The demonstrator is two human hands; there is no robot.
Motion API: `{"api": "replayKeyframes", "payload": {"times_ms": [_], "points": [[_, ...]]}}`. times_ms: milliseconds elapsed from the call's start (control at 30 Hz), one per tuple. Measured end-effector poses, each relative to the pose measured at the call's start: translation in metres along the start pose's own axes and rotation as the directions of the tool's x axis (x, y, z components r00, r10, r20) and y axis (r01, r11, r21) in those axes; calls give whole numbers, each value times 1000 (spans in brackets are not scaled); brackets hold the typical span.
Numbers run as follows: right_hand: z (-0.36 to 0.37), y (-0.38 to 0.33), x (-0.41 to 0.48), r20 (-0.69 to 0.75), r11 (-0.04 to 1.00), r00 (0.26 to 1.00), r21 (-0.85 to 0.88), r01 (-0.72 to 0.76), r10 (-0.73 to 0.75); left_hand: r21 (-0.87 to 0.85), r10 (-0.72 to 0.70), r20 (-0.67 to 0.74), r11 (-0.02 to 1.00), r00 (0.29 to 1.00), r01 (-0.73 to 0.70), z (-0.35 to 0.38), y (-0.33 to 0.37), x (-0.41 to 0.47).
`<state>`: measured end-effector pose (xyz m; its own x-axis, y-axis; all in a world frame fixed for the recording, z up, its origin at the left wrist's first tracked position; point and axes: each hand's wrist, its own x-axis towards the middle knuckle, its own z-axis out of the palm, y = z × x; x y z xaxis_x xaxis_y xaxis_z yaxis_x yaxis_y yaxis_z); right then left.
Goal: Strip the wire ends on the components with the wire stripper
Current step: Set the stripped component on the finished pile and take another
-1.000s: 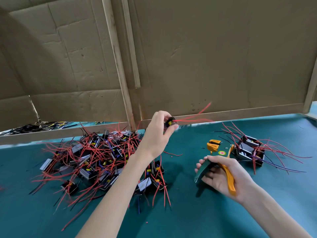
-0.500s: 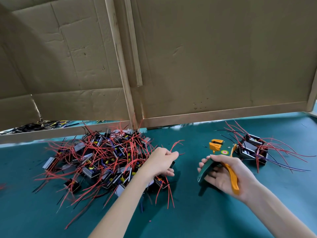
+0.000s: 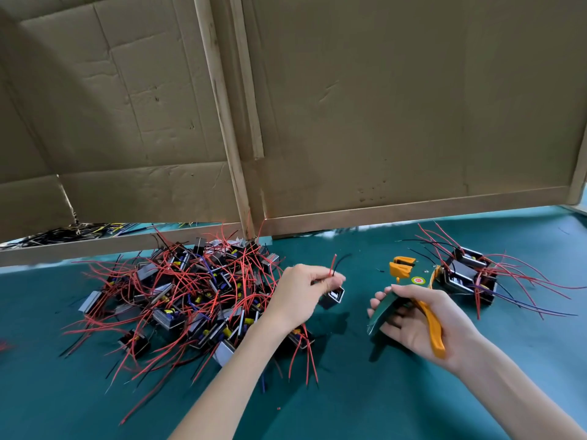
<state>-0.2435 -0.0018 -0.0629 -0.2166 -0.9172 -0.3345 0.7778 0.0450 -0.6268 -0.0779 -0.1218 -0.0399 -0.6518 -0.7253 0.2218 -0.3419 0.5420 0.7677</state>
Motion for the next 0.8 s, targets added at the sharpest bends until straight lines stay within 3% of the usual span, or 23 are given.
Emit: {"api": "replayKeyframes", "payload": {"times_ms": [233, 333, 633, 800], "points": [[1, 1, -2, 17, 1000, 1000, 6, 1, -1, -278, 110, -319, 939, 941, -204, -6, 20, -3], [3, 2, -2, 30, 1000, 1000, -17, 7, -6, -311, 149, -361, 911, 921, -270, -16, 27, -5], [0, -7, -11, 221, 958, 975, -283, 51, 13, 189, 282, -193, 951, 940, -247, -32, 21, -7], [-1, -1, -7, 357, 913, 932, -399, 90, 64, 203, 320, -251, 940, 914, -273, -26, 17, -6]]}}
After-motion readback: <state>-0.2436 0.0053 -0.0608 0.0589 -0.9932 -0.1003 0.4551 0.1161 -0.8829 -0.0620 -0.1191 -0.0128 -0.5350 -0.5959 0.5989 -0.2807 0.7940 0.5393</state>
